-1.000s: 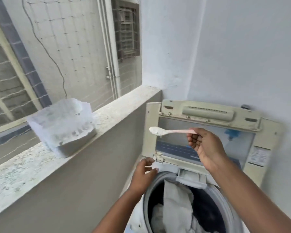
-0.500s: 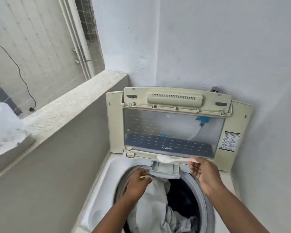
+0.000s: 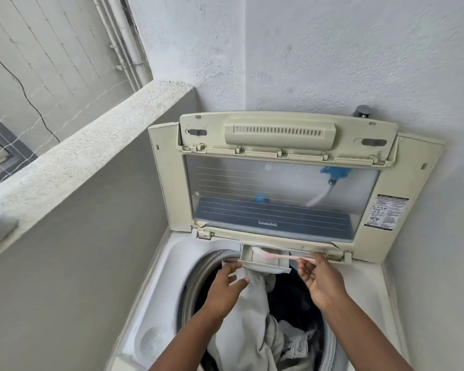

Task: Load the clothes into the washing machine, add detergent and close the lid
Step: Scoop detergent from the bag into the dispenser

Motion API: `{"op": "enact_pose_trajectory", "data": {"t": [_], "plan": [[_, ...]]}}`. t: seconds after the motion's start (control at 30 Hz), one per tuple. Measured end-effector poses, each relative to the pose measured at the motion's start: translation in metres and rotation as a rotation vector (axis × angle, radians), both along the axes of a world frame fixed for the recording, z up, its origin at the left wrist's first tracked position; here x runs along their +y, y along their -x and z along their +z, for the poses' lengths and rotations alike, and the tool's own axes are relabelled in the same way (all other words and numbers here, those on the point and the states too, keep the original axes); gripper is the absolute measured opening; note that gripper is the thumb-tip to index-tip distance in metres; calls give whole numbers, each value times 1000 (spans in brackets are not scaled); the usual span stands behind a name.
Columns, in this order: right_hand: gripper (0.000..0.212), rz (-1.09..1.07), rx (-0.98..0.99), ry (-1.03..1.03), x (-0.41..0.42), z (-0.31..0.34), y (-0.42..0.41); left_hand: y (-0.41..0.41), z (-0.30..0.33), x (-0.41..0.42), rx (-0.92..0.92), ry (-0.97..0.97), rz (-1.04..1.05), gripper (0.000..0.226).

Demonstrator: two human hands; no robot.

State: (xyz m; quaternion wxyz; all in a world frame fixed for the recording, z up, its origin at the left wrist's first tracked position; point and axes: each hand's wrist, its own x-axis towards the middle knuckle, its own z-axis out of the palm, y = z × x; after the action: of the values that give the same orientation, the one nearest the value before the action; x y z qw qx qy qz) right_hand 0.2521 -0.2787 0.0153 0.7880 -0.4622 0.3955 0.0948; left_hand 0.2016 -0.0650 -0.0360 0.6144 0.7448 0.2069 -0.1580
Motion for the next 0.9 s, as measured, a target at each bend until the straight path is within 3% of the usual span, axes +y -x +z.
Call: {"op": "enact_pose_trajectory", "data": {"t": [0.23, 0.4, 0.57, 0.8, 0.9], "plan": [[32, -63, 26, -35, 6, -1, 10, 8, 5, 1, -90, -57, -31, 32], [21, 141, -129, 36, 13, 15, 24, 19, 30, 19, -396, -316, -203, 36], [11, 303, -389, 88, 35, 61, 36, 40, 76, 54, -730, -575, -214, 40], [34, 402, -693, -55, 105, 161, 59, 75, 167, 139, -1100, -1011, 48, 34], [17, 431, -815, -126, 139, 196, 69, 100, 203, 176, -1221, -1211, 223, 35]]}}
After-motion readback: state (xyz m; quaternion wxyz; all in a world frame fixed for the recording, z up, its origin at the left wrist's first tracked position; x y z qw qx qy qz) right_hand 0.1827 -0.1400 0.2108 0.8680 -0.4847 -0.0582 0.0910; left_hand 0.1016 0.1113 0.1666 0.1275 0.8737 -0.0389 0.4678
